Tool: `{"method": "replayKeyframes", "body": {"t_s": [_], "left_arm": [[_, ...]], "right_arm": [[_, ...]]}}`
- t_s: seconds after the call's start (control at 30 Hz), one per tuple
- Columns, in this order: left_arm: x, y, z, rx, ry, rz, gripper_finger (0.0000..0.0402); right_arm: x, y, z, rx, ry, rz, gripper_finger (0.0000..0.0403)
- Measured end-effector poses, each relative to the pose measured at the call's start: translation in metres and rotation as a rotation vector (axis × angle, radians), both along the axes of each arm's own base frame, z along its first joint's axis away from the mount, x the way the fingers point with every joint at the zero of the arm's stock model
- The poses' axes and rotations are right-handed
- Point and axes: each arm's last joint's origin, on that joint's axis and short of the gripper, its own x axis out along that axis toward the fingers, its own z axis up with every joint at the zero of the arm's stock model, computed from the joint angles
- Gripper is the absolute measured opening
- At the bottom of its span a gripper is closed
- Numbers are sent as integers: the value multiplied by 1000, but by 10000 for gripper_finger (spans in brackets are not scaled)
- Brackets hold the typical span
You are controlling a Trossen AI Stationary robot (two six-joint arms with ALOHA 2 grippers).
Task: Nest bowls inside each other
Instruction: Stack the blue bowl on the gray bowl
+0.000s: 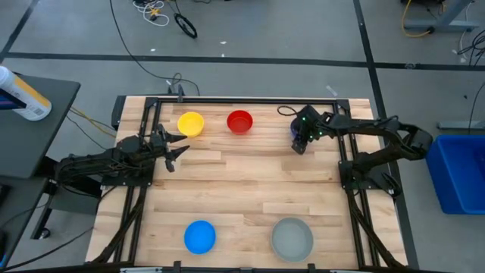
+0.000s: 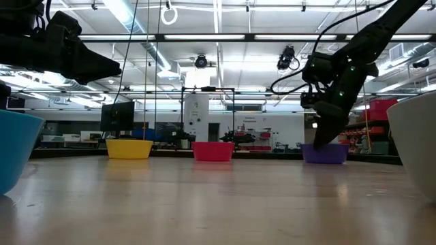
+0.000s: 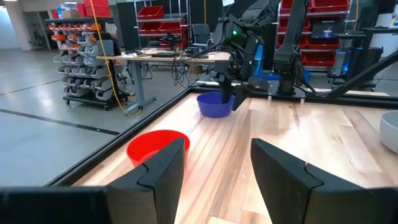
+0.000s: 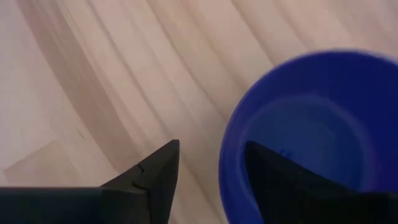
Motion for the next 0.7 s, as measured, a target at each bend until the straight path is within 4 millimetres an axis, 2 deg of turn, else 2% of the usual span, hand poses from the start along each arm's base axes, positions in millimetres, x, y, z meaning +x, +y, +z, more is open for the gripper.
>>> {"method": "replayKeyframes", "body": {"t_s": [0.2, 0.37, 0.5, 0.7], "left_arm": [[0, 0, 0, -1, -1, 0, 192], [0, 0, 0, -1, 0, 0, 192], [0, 0, 0, -1, 0, 0, 192], [0, 0, 0, 0, 0, 0, 192]], "right_arm": [[-4, 3, -7, 15, 3, -24, 181], [-3, 2, -7, 8, -16, -35, 156], [-2, 1, -7, 1, -25, -35, 118], [-2, 1, -6, -2, -24, -32, 37]]}}
